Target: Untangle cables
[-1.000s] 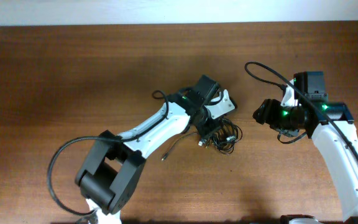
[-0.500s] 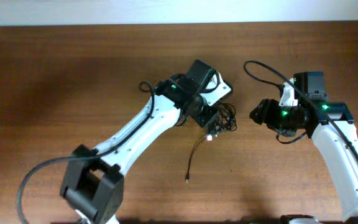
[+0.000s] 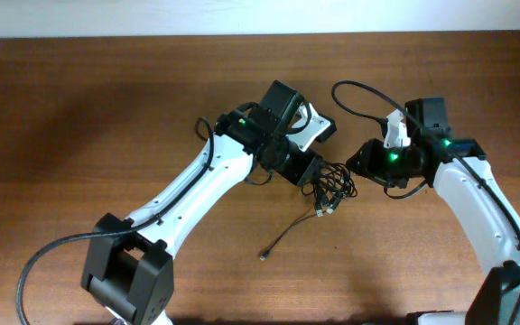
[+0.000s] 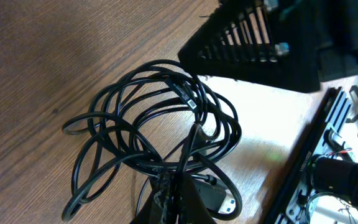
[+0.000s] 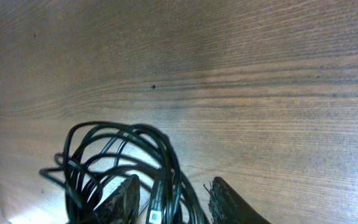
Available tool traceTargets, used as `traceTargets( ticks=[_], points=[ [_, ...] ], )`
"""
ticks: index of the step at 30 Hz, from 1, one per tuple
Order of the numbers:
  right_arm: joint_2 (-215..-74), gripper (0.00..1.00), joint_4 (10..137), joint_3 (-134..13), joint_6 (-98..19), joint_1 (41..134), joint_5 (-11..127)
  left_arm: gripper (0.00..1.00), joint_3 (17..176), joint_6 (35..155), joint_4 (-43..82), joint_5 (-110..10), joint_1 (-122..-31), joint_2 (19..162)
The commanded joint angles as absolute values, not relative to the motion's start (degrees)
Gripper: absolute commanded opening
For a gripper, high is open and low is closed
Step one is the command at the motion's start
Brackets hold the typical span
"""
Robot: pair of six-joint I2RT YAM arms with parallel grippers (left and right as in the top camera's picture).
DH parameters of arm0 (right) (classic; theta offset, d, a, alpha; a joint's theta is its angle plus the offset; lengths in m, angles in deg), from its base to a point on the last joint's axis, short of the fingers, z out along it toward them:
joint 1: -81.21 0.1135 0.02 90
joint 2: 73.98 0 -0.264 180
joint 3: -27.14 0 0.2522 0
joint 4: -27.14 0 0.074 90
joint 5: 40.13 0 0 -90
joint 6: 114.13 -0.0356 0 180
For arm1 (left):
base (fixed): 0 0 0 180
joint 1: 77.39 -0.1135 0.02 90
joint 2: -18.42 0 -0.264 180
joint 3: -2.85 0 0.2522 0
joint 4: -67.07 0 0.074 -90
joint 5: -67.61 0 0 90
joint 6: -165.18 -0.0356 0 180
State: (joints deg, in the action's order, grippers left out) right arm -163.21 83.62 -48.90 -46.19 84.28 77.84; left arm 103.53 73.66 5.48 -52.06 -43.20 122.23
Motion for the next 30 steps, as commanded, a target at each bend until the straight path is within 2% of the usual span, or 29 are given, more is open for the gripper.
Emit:
traceTargets(
  ticks=[1, 9, 12, 14, 18, 21, 30],
  points=[
    [-165.1, 0.37, 83.0, -49.9, -45.6, 84.7, 77.7, 0.00, 104.3, 76.1, 5.6, -53.7, -43.4, 121.2],
    [-166.6, 0.35, 81.4, -49.9, -46.1, 84.7, 78.2, 0.00, 104.3, 84.9, 9.3, -57.8, -43.7, 121.2],
    [-167.6, 0.22, 80.0, -49.8, -47.1, 84.7, 78.7, 0.00, 104.3, 85.0, 10.0, -61.0, -44.6, 121.2],
    [-167.7, 0.04, 78.5, -49.9, -47.1, 84.7, 79.4, 0.00, 104.3, 85.0, 10.2, -60.4, -45.1, 121.2],
    [-165.4, 0.04, 77.4, -50.4, -47.2, 84.0, 83.4, 0.00, 104.3, 85.1, 8.7, -47.3, -47.7, 121.3],
    [-158.6, 0.04, 78.7, -50.4, -47.3, 81.9, 85.9, 0.00, 104.2, 88.6, 6.7, -36.4, -50.6, 121.8],
    [-145.7, 0.04, 89.3, -50.4, -45.7, 81.9, 85.9, 0.00, 104.2, 89.5, 6.8, -33.0, -52.1, 127.7]
  ],
)
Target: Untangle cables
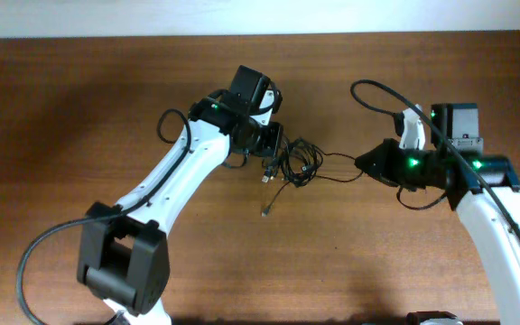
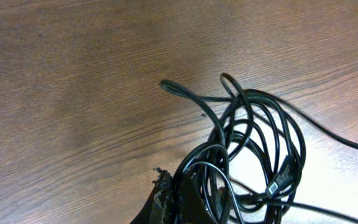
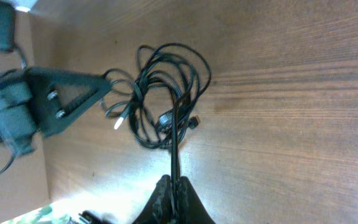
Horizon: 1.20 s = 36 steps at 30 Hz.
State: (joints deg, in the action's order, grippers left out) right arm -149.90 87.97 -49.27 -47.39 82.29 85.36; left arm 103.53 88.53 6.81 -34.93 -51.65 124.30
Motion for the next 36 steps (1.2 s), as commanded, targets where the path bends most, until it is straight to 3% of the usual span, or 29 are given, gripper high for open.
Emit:
traceTargets(
  ticks=[1, 6, 10, 14, 17, 19, 22, 23, 25, 28, 30, 32, 33, 34, 36],
  points=[
    [-144.2, 0.04, 89.8, -50.4, -45.7, 81.9, 85.8, 0.00, 104.2, 89.5, 6.7, -33.0, -52.1, 129.0],
    [-134.3, 0.04, 91.7, -50.7, -45.8, 77.4, 86.9, 0.00, 104.2, 89.5, 6.7, -33.0, -52.1, 135.3],
    [-128.5, 0.04, 93.7, -55.4, -45.7, 76.6, 88.9, 0.09, 104.2, 89.5, 7.4, -30.2, -52.1, 136.8],
    [-127.5, 0.04, 96.8, -61.8, -44.4, 76.6, 88.4, 0.05, 104.2, 89.5, 7.4, -28.3, -52.1, 136.8],
    [-127.7, 0.04, 99.1, -63.8, -43.8, 76.6, 86.3, 0.11, 104.2, 89.4, 7.4, -27.0, -52.2, 136.8],
    [-129.4, 0.04, 99.0, -63.8, -44.0, 76.7, 86.3, 0.12, 105.1, 85.1, 7.4, -29.4, -53.0, 136.8],
    [-136.0, 0.04, 90.5, -63.8, -46.8, 77.5, 92.8, 0.19, 112.6, 75.2, 4.4, -43.6, -59.0, 135.2],
    [-142.7, 0.04, 80.6, -64.8, -51.5, 82.2, 97.5, 0.23, 116.7, 74.2, 2.8, -46.5, -62.8, 134.0],
    [-150.2, 0.04, 76.5, -68.0, -52.7, 87.8, 98.1, 0.28, 118.9, 74.3, 2.5, -49.4, -66.4, 132.6],
    [-159.5, 0.04, 83.4, -68.4, -50.2, 89.0, 91.9, 0.28, 118.8, 73.5, 0.1, -49.6, -66.7, 132.6],
    [-164.1, 0.07, 90.2, -68.4, -47.9, 86.9, 80.6, 0.28, 118.8, 73.4, 0.0, -49.6, -66.7, 132.6],
    [-164.7, 0.13, 92.3, -68.4, -47.9, 83.5, 72.2, 0.29, 118.8, 73.4, 0.0, -49.6, -66.3, 132.6],
    [-164.7, 0.43, 93.4, -68.4, -46.0, 80.8, 70.5, 0.30, 118.8, 73.3, 0.0, -49.6, -65.5, 132.6],
    [-164.7, 0.85, 95.7, -68.4, -43.8, 77.8, 69.4, 0.33, 118.8, 72.2, -0.4, -49.6, -63.5, 132.6],
    [-164.9, 0.95, 98.8, -68.4, -42.3, 75.0, 66.7, 0.36, 118.8, 71.6, -1.3, -49.6, -59.3, 132.6]
  ],
)
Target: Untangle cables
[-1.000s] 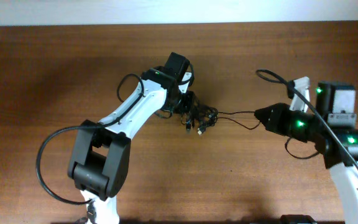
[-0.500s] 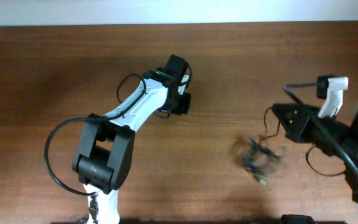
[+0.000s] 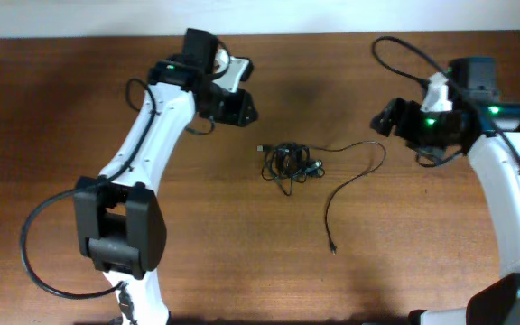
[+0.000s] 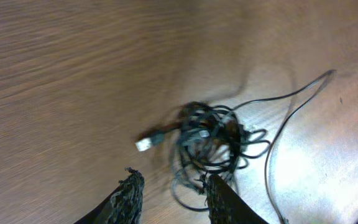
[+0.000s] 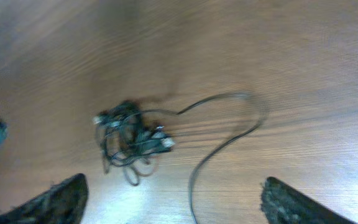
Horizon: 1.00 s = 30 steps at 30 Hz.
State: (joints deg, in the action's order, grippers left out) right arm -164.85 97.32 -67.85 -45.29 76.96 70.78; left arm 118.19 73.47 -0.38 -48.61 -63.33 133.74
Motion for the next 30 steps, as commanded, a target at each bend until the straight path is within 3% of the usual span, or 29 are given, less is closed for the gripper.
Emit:
traceTargets(
  ticks=[1, 6, 11, 16, 18, 21, 30],
  points=[
    [-165.1, 0.95, 99.2, -68.4, -42.3, 74.7, 66.7, 0.37, 118.8, 71.6, -1.6, -49.6, -57.5, 132.6],
    [-165.6, 0.95, 99.7, -68.3, -40.8, 74.6, 66.7, 0.44, 118.4, 71.2, 2.6, -43.3, -48.1, 137.8],
    [-165.9, 0.95, 100.7, -68.2, -40.4, 74.6, 65.7, 0.31, 118.3, 74.5, 4.2, -41.2, -47.8, 145.0],
    [-166.4, 0.95, 100.3, -68.2, -40.4, 74.6, 65.6, 0.32, 129.6, 71.8, -10.3, -41.0, -47.3, 141.2],
    [-166.4, 0.95, 100.1, -68.2, -40.4, 74.6, 65.6, 0.24, 128.8, 82.8, -13.5, -37.8, -43.0, 140.1],
    [-166.4, 0.95, 100.1, -68.2, -40.4, 74.6, 65.7, 0.22, 117.5, 99.2, -5.6, -23.4, -35.4, 140.1],
    [-166.4, 0.95, 100.3, -68.2, -40.4, 74.6, 65.6, 0.25, 107.4, 101.8, 11.6, -11.1, -34.7, 140.3]
  ],
)
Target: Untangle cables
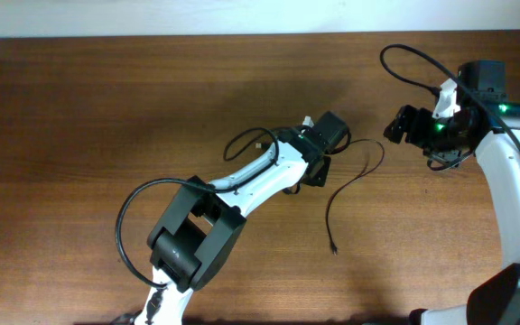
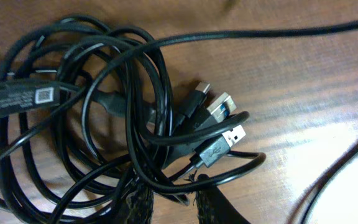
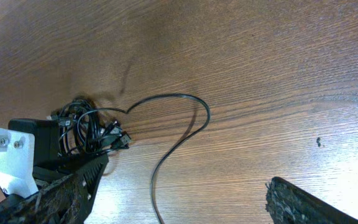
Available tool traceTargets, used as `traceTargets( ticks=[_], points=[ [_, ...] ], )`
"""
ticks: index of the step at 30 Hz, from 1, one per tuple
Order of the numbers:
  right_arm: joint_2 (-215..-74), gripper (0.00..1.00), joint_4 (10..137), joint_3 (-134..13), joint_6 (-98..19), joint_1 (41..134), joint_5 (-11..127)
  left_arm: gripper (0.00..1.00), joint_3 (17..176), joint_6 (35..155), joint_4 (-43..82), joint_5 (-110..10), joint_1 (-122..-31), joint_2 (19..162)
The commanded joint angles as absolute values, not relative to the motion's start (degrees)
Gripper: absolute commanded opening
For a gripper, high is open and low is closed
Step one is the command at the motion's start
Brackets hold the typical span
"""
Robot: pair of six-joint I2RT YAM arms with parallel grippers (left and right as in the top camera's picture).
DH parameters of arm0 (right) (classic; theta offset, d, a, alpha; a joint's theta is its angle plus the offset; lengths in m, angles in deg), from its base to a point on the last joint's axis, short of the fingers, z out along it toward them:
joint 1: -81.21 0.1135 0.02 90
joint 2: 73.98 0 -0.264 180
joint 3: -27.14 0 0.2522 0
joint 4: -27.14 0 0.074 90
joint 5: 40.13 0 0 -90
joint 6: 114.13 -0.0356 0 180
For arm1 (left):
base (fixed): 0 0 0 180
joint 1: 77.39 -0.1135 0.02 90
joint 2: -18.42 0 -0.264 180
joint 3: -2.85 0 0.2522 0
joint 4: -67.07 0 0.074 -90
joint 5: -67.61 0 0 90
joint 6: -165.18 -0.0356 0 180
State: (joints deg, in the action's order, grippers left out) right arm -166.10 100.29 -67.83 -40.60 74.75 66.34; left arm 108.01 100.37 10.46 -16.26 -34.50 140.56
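Note:
The black cable tangle (image 2: 92,118) lies on the wooden table, with USB plugs (image 2: 219,107) sticking out at its right side. My left gripper (image 2: 173,200) is down on it, open, with a few strands crossing between its fingertips (image 2: 140,202). In the overhead view the left gripper (image 1: 319,161) covers most of the tangle. One freed strand (image 1: 346,194) curls from the tangle toward the table's front; it also shows in the right wrist view as a loop (image 3: 185,118). My right gripper (image 3: 176,186) hangs wide open and holds nothing, off to the right of the tangle (image 3: 89,130).
The left arm (image 1: 242,181) stretches across the table's middle. The right arm (image 1: 504,181) runs along the right side, its own supply cable (image 1: 413,63) arching above it. A pale wall edge runs along the table's far side.
My left gripper was open, high at the far left, away from the tangle; now it sits low on the tangle with strands between its fingers. The right gripper stays open at the right, hardly moved.
First both grippers were at the tangle, the left shut on it, the right open around strands. Then both were shut with a strand stretched between them. Then both were open and apart, a long strand lying free. Now the left is back at the tangle.

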Motion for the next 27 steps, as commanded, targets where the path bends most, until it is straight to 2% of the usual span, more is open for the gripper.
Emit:
traceTargets(
  ticks=[1, 4, 8, 11, 12, 13, 17, 19, 21, 25, 27],
  points=[
    [-166.4, 0.95, 100.3, -68.2, -40.4, 74.6, 65.7, 0.25, 107.4, 101.7, 12.6, -10.5, -34.7, 140.4],
    [-166.4, 0.95, 100.5, -68.2, -40.4, 74.6, 65.6, 0.19, 107.4, 101.8, 12.5, -10.6, -34.6, 140.8],
    [-166.4, 0.95, 100.7, -68.2, -40.3, 74.6, 65.6, 0.18, 107.4, 101.7, 12.8, -12.0, -34.6, 143.7],
    [-166.4, 0.95, 100.9, -68.2, -39.5, 74.6, 65.7, 0.07, 107.4, 101.7, 13.7, -12.1, -34.7, 143.7],
    [-166.4, 0.95, 101.1, -68.2, -39.5, 74.6, 65.7, 0.00, 107.4, 101.7, 13.7, -12.1, -34.7, 143.7],
    [-166.4, 0.95, 101.2, -68.2, -39.5, 74.6, 65.7, 0.00, 107.9, 101.7, 13.3, -12.1, -34.8, 143.6],
    [-166.4, 0.95, 101.7, -68.2, -39.3, 74.6, 65.9, 0.00, 120.9, 101.2, -1.2, -13.5, -36.5, 139.8],
    [-166.4, 0.94, 101.6, -68.2, -38.4, 74.6, 68.9, 0.00, 129.9, 97.9, -8.0, -20.7, -38.4, 136.5],
    [-166.4, 0.94, 101.1, -68.2, -31.6, 75.6, 82.0, 0.00, 137.2, 94.3, -12.0, -36.6, -41.3, 133.7],
    [-166.4, 0.91, 99.8, -68.2, -29.9, 76.1, 94.4, 0.00, 138.0, 92.3, -13.6, -60.5, -49.0, 132.1],
    [-166.4, 0.90, 98.9, -68.2, -30.0, 76.6, 96.8, 0.00, 138.0, 91.5, -13.6, -66.4, -52.5, 132.1]
  ],
)
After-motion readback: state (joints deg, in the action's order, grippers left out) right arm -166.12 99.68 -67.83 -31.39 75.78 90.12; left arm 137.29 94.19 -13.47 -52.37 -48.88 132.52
